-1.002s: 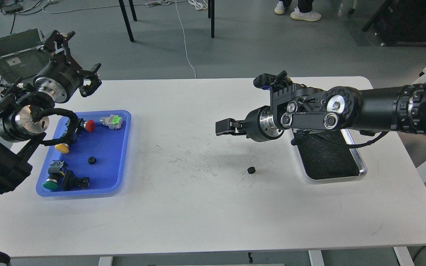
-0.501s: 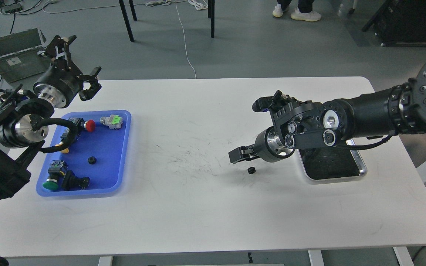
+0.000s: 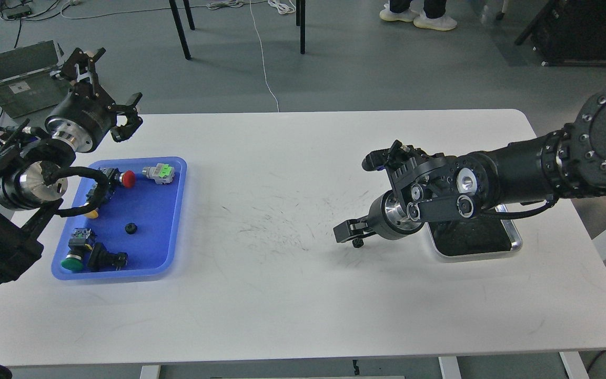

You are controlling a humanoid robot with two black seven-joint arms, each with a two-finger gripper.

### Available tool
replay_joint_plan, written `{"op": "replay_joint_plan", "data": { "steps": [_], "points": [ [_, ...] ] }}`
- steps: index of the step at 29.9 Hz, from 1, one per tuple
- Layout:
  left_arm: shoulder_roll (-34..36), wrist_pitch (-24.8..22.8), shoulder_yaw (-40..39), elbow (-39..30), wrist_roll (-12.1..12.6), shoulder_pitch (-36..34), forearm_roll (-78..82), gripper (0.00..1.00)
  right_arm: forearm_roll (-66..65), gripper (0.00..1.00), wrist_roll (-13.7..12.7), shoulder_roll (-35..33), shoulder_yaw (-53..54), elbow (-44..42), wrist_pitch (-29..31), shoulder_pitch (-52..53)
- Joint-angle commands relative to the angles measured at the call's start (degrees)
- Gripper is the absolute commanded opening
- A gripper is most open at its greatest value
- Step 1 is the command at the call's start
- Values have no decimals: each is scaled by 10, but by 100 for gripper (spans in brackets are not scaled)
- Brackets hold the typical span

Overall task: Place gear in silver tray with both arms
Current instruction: 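Lower the right gripper and close it on the black gear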

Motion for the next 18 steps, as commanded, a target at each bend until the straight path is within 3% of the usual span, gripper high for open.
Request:
{"op": "replay_joint_plan", "data": {
  "steps": [1,12,18],
  "points": [
    [1,0,0,0,-3,2,0,98,1,98,-4,0,0,-7,-2,-7],
    [4,0,0,0,-4,4,0,98,1,94,-3,0,0,-22,-2,-29],
    [4,0,0,0,-4,4,-1,98,1,83,-3,0,-1,-29,-2,-36]
  ]
}}
